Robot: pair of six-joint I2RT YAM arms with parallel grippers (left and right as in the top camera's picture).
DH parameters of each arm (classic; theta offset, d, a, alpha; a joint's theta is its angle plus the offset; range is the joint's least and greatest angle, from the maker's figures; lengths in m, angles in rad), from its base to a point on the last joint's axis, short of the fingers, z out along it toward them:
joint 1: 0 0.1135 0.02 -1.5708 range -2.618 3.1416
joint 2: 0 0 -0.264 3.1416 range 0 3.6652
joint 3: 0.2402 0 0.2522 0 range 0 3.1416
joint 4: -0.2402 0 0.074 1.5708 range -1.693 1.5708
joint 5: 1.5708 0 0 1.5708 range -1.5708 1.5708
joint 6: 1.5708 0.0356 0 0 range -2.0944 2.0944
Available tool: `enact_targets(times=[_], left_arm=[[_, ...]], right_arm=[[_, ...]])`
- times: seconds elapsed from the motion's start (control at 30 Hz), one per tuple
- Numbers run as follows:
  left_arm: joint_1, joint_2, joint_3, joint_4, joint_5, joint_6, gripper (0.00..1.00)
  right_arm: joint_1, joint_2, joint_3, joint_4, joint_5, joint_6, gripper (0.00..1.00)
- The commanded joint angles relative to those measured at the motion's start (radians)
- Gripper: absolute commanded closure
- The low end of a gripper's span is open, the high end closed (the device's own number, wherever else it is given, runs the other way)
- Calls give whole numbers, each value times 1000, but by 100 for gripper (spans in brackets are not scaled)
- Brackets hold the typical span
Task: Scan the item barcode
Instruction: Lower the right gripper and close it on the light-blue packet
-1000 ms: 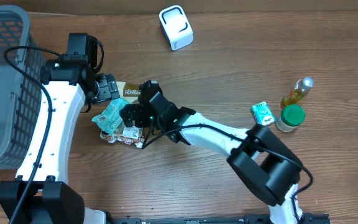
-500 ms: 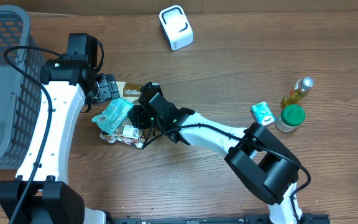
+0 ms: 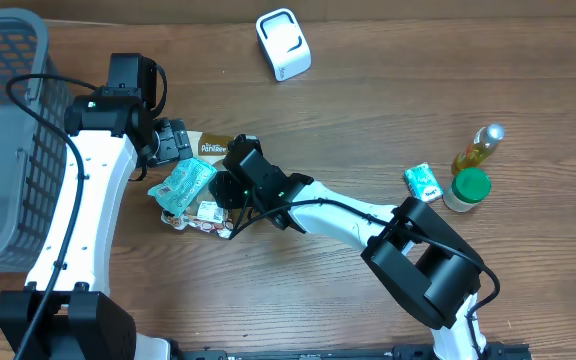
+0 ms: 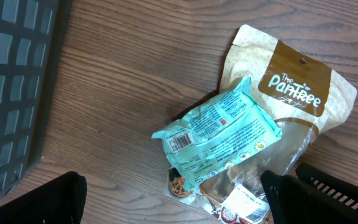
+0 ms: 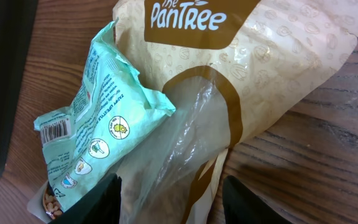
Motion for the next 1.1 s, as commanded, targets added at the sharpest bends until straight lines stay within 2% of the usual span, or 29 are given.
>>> enact_targets(times=[0.0, 0.23, 0.4, 0.5, 0.87, 1.07], left_arm=[[-3, 3, 9, 0, -3, -10, 1], [-3, 3, 9, 0, -2, -10, 0], [-3, 3, 9, 0, -2, -10, 1], [-3, 3, 9, 0, -2, -10, 0], [-3, 3, 9, 0, -2, -10, 1], [-3, 3, 9, 0, -2, -10, 0]], right_arm=[[17, 7, -5, 1, 3, 0, 52], [21, 16, -5, 10, 16, 0, 52], [11, 16, -5, 15, 32, 0, 80], [-14, 16, -5, 10, 29, 0, 92], [-101, -22, -5, -40, -92, -10, 94], [-128, -70, -5, -97, -55, -117, 92]])
